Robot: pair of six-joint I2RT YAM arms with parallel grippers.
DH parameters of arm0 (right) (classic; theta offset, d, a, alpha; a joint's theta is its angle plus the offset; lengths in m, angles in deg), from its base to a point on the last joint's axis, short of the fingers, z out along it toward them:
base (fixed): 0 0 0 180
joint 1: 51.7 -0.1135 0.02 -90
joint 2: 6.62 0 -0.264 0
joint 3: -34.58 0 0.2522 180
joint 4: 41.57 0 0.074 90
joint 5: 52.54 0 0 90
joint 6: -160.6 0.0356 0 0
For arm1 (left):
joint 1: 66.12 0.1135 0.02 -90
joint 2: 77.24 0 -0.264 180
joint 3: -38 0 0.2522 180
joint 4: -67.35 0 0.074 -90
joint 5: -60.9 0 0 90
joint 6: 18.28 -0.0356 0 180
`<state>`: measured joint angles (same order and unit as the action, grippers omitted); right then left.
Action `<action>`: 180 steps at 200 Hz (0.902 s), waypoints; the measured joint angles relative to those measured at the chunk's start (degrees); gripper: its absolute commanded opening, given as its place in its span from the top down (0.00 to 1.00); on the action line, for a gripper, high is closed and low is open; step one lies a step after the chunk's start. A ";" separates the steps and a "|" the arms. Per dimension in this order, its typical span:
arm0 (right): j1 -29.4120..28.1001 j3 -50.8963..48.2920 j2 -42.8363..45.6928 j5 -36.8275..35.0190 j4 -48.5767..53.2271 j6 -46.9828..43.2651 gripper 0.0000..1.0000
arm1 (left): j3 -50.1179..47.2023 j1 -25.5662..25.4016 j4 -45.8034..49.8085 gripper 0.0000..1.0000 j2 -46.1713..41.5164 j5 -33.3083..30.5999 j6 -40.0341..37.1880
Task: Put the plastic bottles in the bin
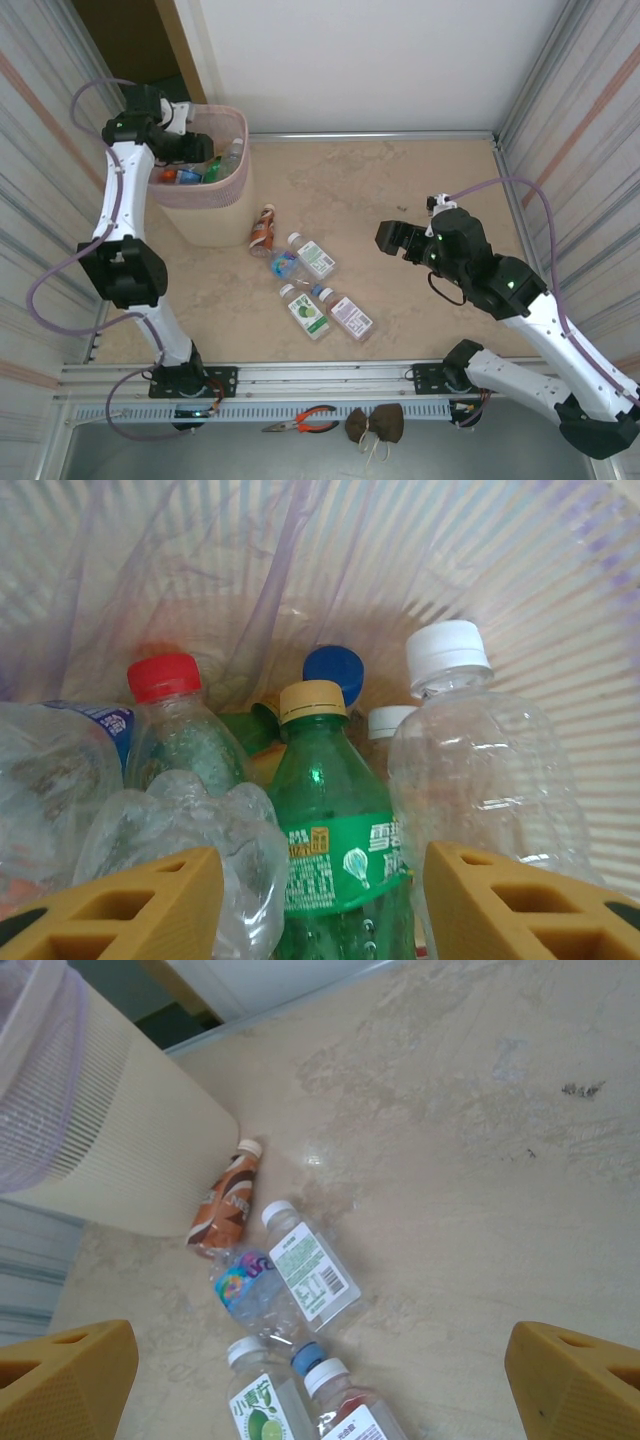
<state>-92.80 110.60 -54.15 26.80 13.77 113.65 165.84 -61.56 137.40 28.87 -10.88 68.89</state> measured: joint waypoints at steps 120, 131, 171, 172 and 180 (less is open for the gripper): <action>0.00 -1.75 -0.07 0.02 -0.59 -0.02 0.05 | 0.39 -1.57 0.20 0.45 -6.73 1.33 0.94; 0.00 -1.75 -0.31 0.02 -0.68 -0.02 0.05 | 1.31 -3.13 0.76 0.45 -8.13 1.03 1.09; 0.52 -1.75 -0.98 0.17 -0.90 -0.02 0.05 | 3.76 -9.77 2.54 0.45 -11.67 -2.43 1.11; 0.55 -1.75 -0.98 0.17 -0.90 -0.02 0.05 | 3.78 -10.01 2.60 0.45 -11.76 -2.54 1.09; 0.63 -1.75 -1.09 0.20 -0.94 -0.02 0.05 | 3.78 -11.58 2.93 0.45 -12.24 -3.87 1.11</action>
<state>-92.17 108.85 -55.24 27.00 12.83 113.63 169.62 -73.15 140.33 16.63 -14.75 70.01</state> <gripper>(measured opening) 0.949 0.551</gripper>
